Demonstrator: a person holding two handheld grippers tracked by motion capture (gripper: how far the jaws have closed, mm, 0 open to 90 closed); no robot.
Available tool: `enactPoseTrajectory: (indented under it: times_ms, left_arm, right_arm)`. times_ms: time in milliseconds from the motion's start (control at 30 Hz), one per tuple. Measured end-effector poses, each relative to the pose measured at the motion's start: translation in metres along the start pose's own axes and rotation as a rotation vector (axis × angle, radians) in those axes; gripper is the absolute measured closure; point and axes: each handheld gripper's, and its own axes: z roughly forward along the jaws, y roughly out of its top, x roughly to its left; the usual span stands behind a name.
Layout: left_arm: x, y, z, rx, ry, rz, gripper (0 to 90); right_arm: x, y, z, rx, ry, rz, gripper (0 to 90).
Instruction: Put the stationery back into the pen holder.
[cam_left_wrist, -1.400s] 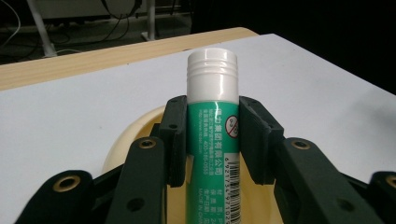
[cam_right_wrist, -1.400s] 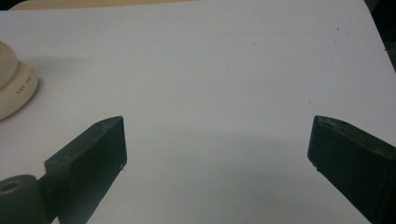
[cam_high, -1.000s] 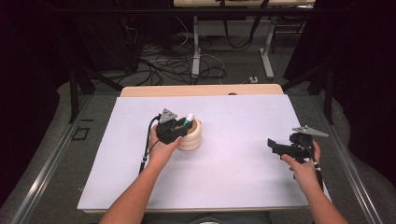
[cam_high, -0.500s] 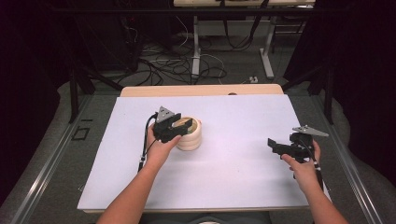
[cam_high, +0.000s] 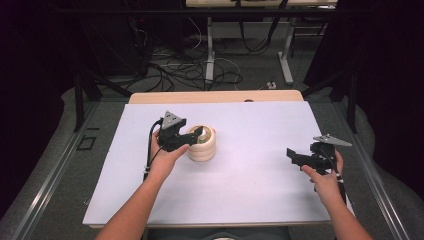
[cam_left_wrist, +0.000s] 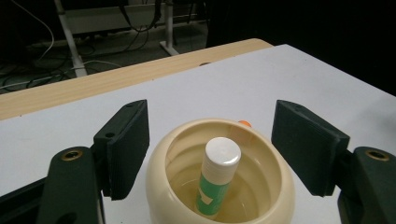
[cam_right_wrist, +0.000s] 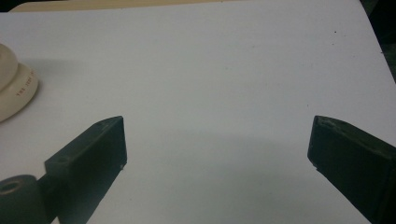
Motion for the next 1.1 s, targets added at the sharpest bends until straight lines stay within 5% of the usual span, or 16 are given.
enactPoseTrajectory:
  times_ms: [500, 1100]
  left_arm:
    - [0.014, 0.001, -0.03, -0.01, 0.006, -0.066, 16.3]
    - [0.046, -0.016, -0.059, -0.001, 0.097, -0.123, 6.5]
  right_arm:
    - [0.0, 0.0, -0.001, 0.0, -0.002, -0.001, 4.4]
    - [0.0, 0.0, -0.002, -0.005, -0.006, 0.0, 4.4]
